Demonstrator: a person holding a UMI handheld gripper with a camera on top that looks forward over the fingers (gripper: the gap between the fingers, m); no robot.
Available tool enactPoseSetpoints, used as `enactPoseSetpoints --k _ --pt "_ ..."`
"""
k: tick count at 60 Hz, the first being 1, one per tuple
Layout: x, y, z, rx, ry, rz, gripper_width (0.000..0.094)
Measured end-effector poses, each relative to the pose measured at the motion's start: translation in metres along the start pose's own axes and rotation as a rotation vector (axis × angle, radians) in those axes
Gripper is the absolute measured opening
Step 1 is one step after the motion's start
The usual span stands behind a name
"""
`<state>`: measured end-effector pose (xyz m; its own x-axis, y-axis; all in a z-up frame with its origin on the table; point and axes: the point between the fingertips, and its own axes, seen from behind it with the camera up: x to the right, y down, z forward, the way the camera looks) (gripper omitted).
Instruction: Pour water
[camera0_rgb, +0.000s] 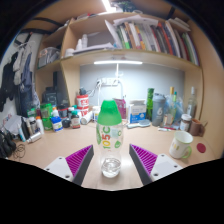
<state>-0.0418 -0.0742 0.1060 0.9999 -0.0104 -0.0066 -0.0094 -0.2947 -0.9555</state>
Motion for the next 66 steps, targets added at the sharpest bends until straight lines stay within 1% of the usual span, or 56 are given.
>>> enactPoseSetpoints --k 3,11,13,15,18,19,25,28,32,36,37,39,43,47,54,60,63,66 --pt "-0.003 0.006 0.022 -0.006 -0.011 0.009 0.0835" --pt "-0.003 0.007 0.064 0.019 -0.017 0.022 0.0832" --pt "-0.003 0.004 0.07 0.034 -0.018 0.03 0.0819" --pt "-0.004 0.003 0.076 0.041 -0.022 0.034 0.0777" --pt "-0.005 0.004 0.082 0.034 -0.037 0.025 0.0553" --pt "-0.005 0.006 0.082 0.028 -0.034 0.022 0.0523" --pt "0.008 0.003 0.084 0.051 0.026 -0.015 0.0471" --pt "0.005 0.003 0.086 0.053 0.012 -0.034 0.0441" --pt "0.004 0.004 0.088 0.026 -0.002 -0.026 0.0409" --pt "0.006 0.004 0.089 -0.001 -0.016 0.001 0.0407" --pt "0.006 0.004 0.09 -0.01 -0.022 0.006 0.0389" --pt "0.008 -0.001 0.09 -0.019 -0.029 0.018 0.0389" --pt "0.02 -0.025 0.086 0.005 -0.041 0.055 0.0389" --pt "0.038 -0.058 0.082 0.026 -0.052 0.173 0.0389" --pt "0.081 -0.101 0.078 0.022 -0.095 0.602 0.0386" --pt "0.109 -0.109 0.08 -0.028 -0.153 0.997 0.0385" --pt "0.118 -0.107 0.079 -0.052 -0.167 1.184 0.0389" --pt "0.127 -0.106 0.085 -0.073 -0.213 1.362 0.0387"
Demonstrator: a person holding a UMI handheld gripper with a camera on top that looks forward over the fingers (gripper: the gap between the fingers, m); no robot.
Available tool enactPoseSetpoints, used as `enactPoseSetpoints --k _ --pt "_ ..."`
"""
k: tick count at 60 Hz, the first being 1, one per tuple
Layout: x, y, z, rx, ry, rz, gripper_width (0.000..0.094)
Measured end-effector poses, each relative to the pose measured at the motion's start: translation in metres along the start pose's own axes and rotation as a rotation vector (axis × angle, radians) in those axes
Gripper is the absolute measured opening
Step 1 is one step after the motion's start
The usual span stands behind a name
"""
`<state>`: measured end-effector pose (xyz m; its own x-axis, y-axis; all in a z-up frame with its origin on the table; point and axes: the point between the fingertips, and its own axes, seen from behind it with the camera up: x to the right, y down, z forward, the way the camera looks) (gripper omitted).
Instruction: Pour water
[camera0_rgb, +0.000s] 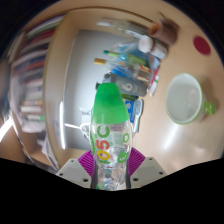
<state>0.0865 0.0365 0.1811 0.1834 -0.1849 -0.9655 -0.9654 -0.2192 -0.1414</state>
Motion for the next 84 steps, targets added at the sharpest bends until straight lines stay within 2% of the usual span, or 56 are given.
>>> enactPoseSetpoints --k 10,26,47,55,60,65,68,71,75,76,78,81,84 --pt "-0.01 -0.026 -0.007 -0.014 -0.149 0.565 0.0387" --pt "-0.014 -0.051 -0.016 0.017 -0.261 0.938 0.0389" --pt "-0.006 -0.047 -0.024 -0.004 -0.228 0.903 0.0388" --pt "-0.026 -0.041 -0.032 -0.027 -0.185 0.609 0.0386" --pt "-0.063 -0.051 -0.043 -0.025 -0.205 0.316 0.0388" --pt "-0.101 -0.089 -0.064 0.054 -0.233 -0.091 0.0389" --pt "-0.133 -0.117 -0.079 0.157 -0.203 -0.359 0.0389" --pt "-0.143 -0.167 -0.098 0.284 -0.184 -0.624 0.0393" --pt "-0.165 -0.217 -0.118 0.444 -0.068 -0.897 0.0401" --pt "-0.165 -0.23 -0.123 0.475 -0.043 -0.949 0.0428" --pt "-0.162 -0.253 -0.132 0.529 -0.005 -1.036 0.0409" --pt "-0.144 -0.285 -0.138 0.574 0.046 -1.13 0.0422" --pt "-0.115 -0.307 -0.139 0.573 0.092 -1.195 0.0451"
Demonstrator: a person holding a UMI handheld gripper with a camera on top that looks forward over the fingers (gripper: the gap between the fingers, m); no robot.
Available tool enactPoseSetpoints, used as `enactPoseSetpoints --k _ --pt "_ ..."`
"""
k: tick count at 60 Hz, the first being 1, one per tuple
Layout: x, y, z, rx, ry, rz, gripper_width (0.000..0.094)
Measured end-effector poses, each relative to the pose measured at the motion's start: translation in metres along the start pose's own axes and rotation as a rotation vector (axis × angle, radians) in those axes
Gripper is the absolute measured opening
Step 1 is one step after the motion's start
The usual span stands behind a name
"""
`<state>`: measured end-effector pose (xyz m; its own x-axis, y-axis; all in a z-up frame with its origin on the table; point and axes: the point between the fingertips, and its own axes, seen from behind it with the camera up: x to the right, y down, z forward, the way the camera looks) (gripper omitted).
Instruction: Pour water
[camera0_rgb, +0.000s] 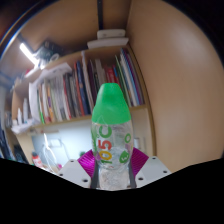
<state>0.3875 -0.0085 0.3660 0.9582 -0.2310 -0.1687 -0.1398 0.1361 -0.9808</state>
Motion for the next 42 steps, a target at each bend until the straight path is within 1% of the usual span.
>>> enactPoseSetpoints --k 3,5,6,8,14,19,25,28,30,31,32,33,42 --pt "0.034 0.033 -0.002 -0.053 0.042 -0.049 0.0463" --pt "0.062 0.066 -0.004 -0.079 0.07 -0.073 0.0466" --pt "0.066 0.074 -0.004 -0.11 0.089 -0.083 0.0471" --pt "0.082 0.097 -0.007 -0.14 0.11 -0.101 0.0474" --pt "0.117 0.163 -0.016 -0.209 0.15 -0.137 0.0475" --pt "0.129 0.2 -0.022 -0.242 0.166 -0.132 0.0482" --pt "0.142 0.227 -0.026 -0.265 0.175 -0.113 0.0489" --pt "0.145 0.236 -0.027 -0.262 0.18 -0.103 0.0492" --pt "0.148 0.248 -0.027 -0.282 0.181 -0.097 0.0491" --pt "0.148 0.257 -0.028 -0.306 0.18 -0.09 0.05" --pt "0.143 0.258 -0.028 -0.298 0.163 -0.083 0.0508" --pt "0.141 0.254 -0.029 -0.273 0.149 -0.085 0.0496" --pt "0.137 0.256 -0.027 -0.265 0.148 -0.133 0.0494"
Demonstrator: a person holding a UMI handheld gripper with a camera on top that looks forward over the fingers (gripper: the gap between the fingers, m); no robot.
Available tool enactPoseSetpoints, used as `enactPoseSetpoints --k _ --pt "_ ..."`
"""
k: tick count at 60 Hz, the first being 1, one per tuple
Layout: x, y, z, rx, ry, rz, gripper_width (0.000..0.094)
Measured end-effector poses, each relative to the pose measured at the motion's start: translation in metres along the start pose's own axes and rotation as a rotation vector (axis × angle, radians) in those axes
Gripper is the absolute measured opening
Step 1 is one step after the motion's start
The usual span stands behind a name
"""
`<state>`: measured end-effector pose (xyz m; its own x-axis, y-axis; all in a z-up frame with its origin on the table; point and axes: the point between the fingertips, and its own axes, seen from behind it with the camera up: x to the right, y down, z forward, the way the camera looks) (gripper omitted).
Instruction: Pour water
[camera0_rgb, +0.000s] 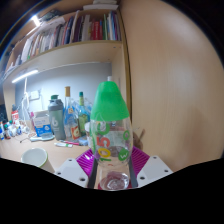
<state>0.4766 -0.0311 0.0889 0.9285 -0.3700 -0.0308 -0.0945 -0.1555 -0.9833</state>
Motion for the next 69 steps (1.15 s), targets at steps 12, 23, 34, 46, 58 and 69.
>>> enactPoseSetpoints --k 12,23,34,46,58,69 --pt "0.001 0.006 0.001 -0.047 0.015 -0.007 0.0552" --pt "-0.008 0.047 -0.048 -0.225 0.023 0.042 0.0836" --pt "-0.023 0.047 -0.143 -0.249 0.066 0.074 0.0839" --pt "-0.055 0.015 -0.259 -0.229 0.093 0.085 0.0836" --pt "-0.105 -0.028 -0.361 -0.178 0.084 0.133 0.0837" --pt "-0.153 -0.059 -0.446 -0.153 0.048 0.059 0.0841"
